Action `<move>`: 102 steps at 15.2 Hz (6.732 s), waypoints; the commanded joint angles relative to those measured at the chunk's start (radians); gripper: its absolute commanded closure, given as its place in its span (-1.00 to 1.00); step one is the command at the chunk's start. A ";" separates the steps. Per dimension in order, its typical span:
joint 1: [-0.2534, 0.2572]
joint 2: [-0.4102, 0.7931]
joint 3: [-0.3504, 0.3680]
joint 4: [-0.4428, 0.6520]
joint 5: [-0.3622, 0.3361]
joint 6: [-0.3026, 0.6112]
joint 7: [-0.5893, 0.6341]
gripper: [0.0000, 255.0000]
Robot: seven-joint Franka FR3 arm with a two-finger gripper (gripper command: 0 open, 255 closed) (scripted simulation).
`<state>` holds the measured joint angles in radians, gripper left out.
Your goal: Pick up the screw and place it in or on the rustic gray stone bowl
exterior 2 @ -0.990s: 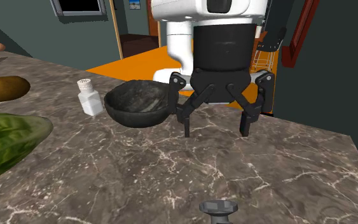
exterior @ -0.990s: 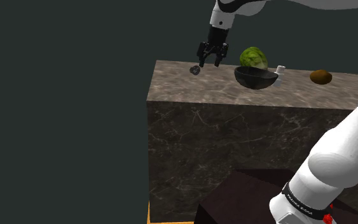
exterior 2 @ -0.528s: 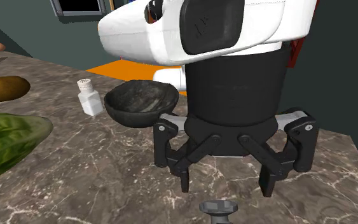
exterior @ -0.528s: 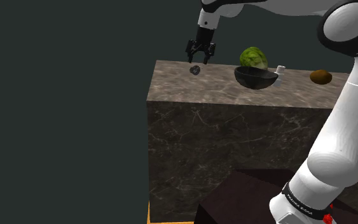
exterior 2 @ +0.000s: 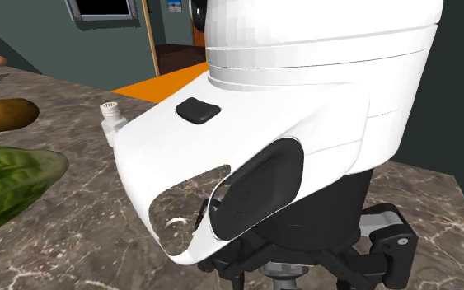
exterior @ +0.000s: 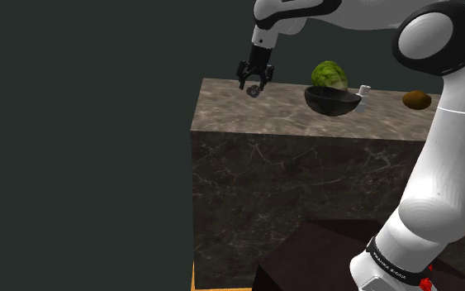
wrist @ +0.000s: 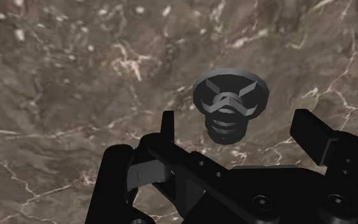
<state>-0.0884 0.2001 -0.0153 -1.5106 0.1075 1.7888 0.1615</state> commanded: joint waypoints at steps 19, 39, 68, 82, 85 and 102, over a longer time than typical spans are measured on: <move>0.001 0.001 0.001 -0.019 0.000 0.020 0.000 1.00; -0.005 0.089 0.000 0.380 -0.001 -0.290 0.027 1.00; -0.125 -0.613 -0.122 -0.318 -0.044 -0.315 -0.210 1.00; -0.148 -0.741 -0.145 -0.588 -0.070 -0.176 -0.254 1.00; -0.148 -0.742 -0.145 -0.593 -0.070 -0.172 -0.254 1.00; -0.146 -0.707 -0.152 -0.434 -0.068 -0.296 -0.257 -1.00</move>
<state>-0.2342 -0.5102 -0.1661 -1.9547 0.0394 1.5002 -0.0936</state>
